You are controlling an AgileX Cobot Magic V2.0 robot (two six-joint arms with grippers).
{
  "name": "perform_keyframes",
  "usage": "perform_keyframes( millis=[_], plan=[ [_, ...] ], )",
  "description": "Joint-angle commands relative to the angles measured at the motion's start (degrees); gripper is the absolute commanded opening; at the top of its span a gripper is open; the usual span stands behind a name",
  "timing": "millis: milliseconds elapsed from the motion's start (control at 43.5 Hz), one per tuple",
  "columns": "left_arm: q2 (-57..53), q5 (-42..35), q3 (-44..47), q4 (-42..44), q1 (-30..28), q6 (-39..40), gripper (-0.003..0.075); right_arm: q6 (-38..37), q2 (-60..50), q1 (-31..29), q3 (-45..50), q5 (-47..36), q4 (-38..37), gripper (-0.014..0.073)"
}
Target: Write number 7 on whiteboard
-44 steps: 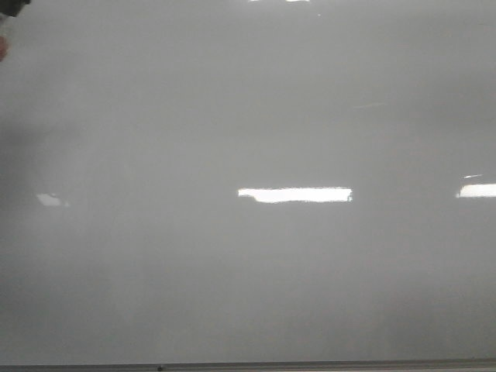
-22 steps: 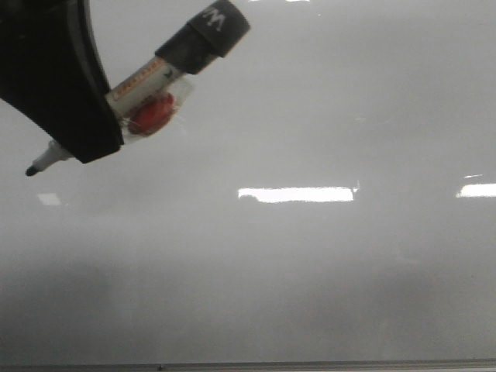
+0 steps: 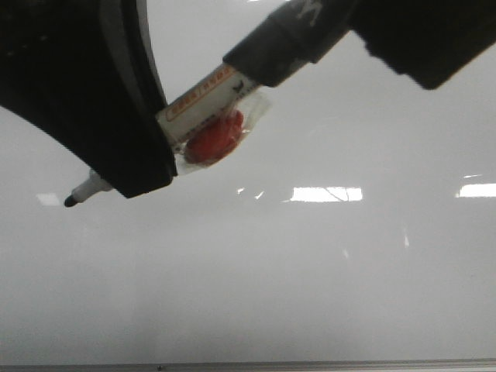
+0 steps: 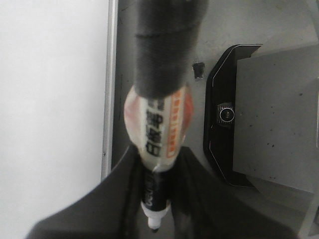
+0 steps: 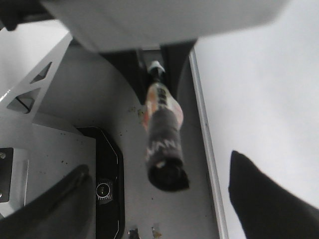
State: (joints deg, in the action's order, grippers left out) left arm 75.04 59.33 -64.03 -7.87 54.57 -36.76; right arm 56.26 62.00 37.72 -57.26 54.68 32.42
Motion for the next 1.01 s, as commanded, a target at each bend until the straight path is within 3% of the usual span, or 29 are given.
perform_keyframes(
  millis=[0, 161, 621, 667, 874, 989],
  plan=[
    [-1.43, -2.58, -1.74, -1.46, 0.44, 0.08, -0.002, 1.05, 0.66, 2.72, -1.93, -5.05, 2.72, 0.0581],
    [-1.43, -3.13, -1.74, -1.95, 0.44, 0.08, -0.002, 1.0, 3.2, 4.54, -1.93, -8.14, 2.83, 0.0546],
    [-1.43, -3.25, -1.74, -1.95, 0.44, 0.08, -0.0011, 1.0, 4.09, 4.54, -1.93, -6.73, 2.83, 0.0106],
    [-1.43, -3.36, -1.74, -1.95, 0.44, 0.3, 0.0021, 1.0, 4.09, 4.54, -1.93, -6.73, 2.83, 0.0062],
    [-1.67, -3.82, -1.74, -1.84, 0.31, 0.88, 0.0361, 0.88, 4.09, 4.47, -1.93, -6.43, 2.83, -0.0063],
    [-4.12, -3.82, -1.74, -1.09, -1.66, 3.38, 0.0434, -0.25, 3.97, 3.64, -1.93, -6.49, 2.41, -0.0066]
  ],
)
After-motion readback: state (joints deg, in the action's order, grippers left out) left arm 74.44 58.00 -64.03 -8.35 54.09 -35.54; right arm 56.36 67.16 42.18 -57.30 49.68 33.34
